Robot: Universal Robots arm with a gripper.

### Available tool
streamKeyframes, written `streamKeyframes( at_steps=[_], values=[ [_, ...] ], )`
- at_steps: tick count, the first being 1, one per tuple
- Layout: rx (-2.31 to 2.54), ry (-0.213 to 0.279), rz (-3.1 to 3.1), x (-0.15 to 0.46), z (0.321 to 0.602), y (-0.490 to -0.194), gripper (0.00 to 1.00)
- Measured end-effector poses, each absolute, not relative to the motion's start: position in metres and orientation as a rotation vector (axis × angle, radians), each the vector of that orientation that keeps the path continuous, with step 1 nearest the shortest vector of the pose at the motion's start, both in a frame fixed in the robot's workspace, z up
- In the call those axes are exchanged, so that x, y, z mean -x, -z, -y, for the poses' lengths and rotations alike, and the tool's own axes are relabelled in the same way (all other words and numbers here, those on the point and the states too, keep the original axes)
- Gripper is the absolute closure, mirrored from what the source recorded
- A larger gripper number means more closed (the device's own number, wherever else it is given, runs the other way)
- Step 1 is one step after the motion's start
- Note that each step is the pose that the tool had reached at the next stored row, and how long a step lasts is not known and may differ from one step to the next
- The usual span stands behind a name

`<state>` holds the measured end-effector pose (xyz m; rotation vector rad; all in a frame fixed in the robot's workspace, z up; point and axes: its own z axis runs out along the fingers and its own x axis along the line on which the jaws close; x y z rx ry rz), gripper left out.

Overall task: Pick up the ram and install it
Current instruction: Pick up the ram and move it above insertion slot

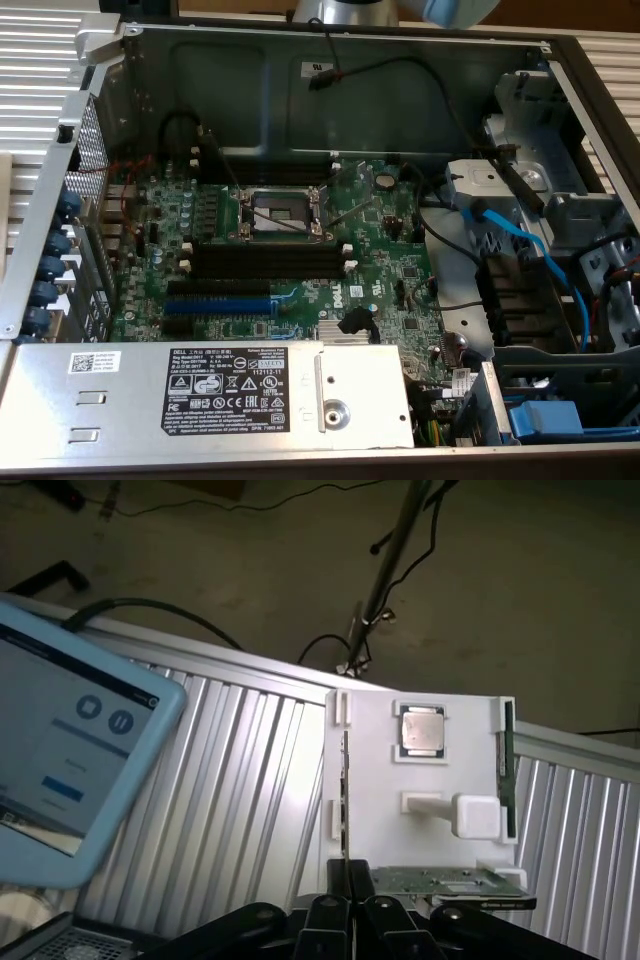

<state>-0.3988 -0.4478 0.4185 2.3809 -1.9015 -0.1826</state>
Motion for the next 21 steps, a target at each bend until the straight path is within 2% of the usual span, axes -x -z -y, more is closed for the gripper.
streamKeyframes(
  at_steps=[10, 21],
  values=[
    [-2.402, 0.145, 1.914, 0.394, 0.449, -0.419, 0.88],
    [-2.408, 0.147, 1.916, 0.379, 0.45, -0.421, 0.88]
  ],
)
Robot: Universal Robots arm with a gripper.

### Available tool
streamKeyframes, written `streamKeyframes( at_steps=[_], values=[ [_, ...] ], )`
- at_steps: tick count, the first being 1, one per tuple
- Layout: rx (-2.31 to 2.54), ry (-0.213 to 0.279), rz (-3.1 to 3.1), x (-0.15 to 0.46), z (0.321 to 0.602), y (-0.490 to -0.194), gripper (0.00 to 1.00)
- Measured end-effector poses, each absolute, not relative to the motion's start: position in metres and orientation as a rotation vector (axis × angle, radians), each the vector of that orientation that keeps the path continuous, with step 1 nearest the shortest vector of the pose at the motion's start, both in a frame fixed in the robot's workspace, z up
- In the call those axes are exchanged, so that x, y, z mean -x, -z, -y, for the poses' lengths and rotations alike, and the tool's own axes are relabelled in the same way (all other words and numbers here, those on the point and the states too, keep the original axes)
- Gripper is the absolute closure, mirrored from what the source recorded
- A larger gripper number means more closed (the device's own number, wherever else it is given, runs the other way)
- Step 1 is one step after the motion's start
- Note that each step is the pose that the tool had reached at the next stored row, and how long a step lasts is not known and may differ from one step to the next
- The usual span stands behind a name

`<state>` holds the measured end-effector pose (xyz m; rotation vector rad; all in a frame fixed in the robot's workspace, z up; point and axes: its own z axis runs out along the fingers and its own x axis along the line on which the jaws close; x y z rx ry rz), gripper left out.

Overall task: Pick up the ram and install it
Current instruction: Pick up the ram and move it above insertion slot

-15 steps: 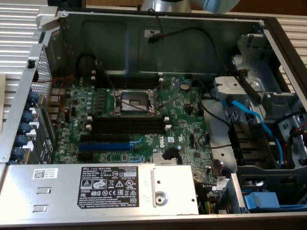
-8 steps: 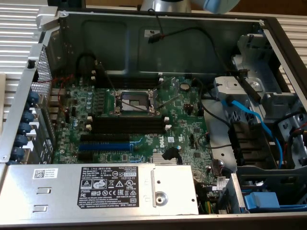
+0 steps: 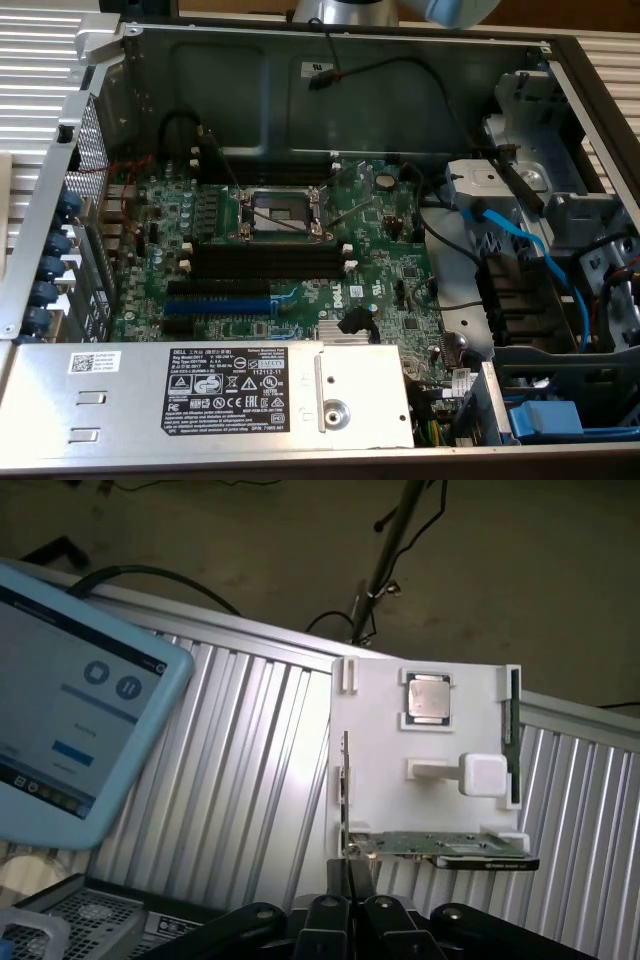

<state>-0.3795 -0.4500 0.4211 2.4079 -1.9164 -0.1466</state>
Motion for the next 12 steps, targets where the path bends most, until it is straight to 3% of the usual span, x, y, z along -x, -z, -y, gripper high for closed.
streamKeyframes(
  at_steps=[12],
  values=[
    [-2.426, 0.134, 1.884, 0.3711, 0.4532, -0.4224, 0.88]
  ],
)
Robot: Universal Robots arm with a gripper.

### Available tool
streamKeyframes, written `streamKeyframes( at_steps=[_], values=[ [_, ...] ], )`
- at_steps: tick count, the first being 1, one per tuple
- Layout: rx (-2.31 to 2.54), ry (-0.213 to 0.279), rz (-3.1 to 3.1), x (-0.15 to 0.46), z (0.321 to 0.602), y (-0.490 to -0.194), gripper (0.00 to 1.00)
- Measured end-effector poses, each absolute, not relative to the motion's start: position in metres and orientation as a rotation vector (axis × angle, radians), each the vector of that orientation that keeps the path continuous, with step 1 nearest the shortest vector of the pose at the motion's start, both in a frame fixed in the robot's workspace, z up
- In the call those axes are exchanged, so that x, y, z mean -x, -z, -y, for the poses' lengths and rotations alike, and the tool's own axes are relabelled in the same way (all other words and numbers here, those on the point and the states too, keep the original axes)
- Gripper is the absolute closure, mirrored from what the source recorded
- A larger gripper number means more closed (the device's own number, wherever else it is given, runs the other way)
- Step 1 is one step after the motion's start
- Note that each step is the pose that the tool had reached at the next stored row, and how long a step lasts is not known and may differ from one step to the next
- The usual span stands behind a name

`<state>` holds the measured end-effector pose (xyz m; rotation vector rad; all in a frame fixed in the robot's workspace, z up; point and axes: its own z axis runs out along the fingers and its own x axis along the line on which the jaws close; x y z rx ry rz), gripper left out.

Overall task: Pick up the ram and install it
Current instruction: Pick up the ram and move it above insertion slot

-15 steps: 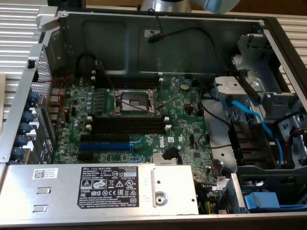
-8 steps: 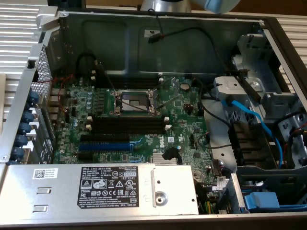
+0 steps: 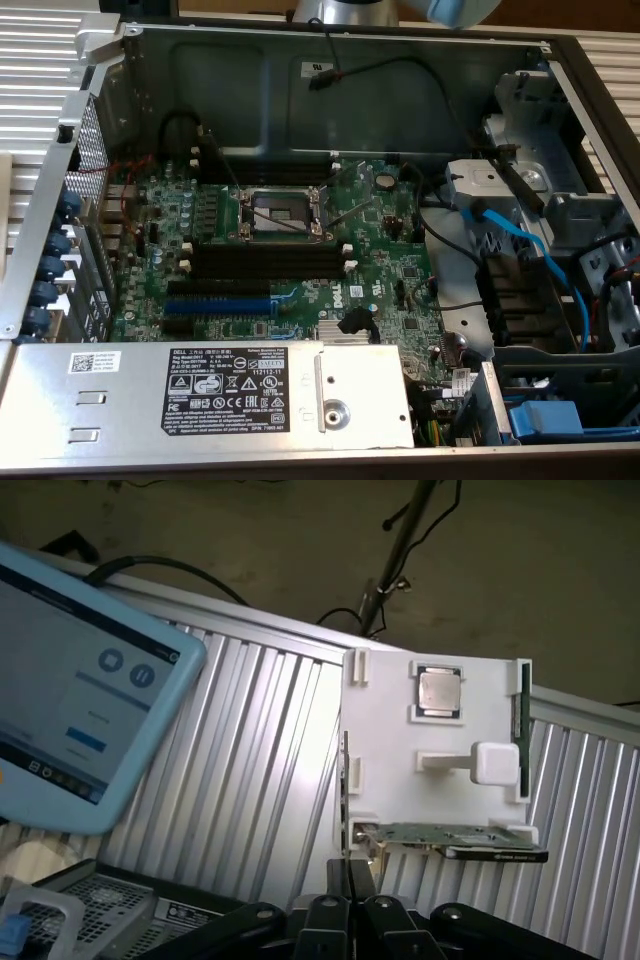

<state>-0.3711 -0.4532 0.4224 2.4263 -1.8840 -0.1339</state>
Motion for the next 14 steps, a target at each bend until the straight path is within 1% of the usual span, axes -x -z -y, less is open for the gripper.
streamKeyframes(
  at_steps=[14],
  values=[
    [-2.445, 0.131, 1.858, 0.3628, 0.4546, -0.4237, 0.88]
  ],
)
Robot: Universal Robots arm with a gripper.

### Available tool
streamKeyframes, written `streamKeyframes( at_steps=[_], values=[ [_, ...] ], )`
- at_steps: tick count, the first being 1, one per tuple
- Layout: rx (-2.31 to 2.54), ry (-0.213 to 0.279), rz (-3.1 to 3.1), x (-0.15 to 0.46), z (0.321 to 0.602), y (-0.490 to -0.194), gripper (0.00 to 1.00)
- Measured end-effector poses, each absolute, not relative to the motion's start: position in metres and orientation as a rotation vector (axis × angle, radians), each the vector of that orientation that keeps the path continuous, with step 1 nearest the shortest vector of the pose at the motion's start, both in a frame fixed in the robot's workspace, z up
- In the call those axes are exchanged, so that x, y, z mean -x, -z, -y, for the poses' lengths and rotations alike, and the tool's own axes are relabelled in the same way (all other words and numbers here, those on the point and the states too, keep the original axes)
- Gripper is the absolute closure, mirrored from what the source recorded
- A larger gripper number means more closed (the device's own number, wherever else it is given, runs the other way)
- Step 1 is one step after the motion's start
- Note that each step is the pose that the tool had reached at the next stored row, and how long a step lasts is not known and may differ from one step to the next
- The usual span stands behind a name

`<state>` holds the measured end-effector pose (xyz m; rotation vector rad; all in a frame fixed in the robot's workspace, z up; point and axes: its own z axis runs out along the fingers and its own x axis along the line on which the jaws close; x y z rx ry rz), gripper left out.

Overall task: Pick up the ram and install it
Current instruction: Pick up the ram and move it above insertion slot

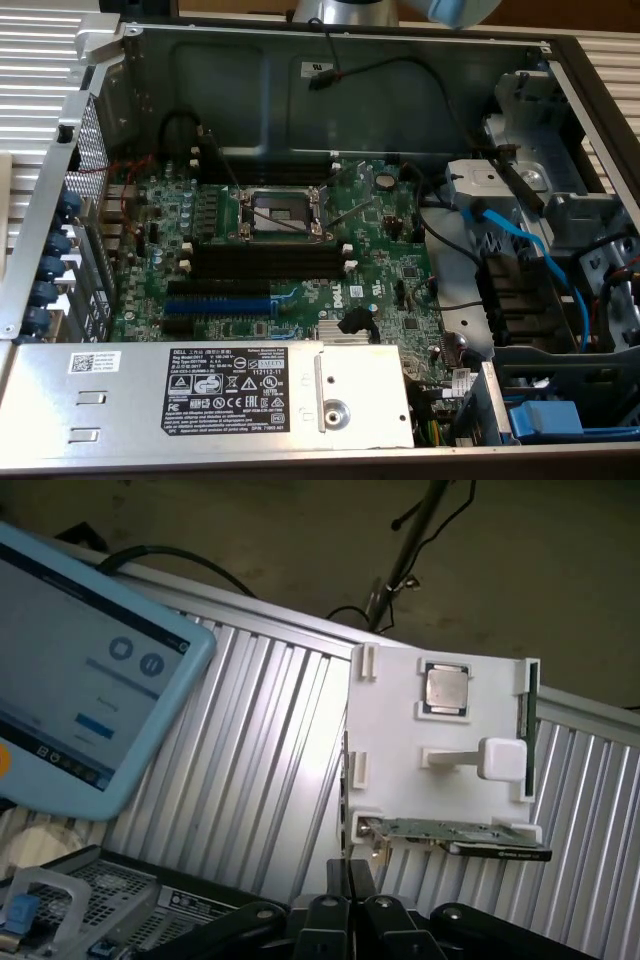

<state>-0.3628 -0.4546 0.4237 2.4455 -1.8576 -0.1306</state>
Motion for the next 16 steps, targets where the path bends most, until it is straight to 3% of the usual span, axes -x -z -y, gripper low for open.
streamKeyframes(
  at_steps=[16],
  values=[
    [-2.458, 0.149, 1.865, 0.291, 0.455, -0.445, 0.88]
  ],
)
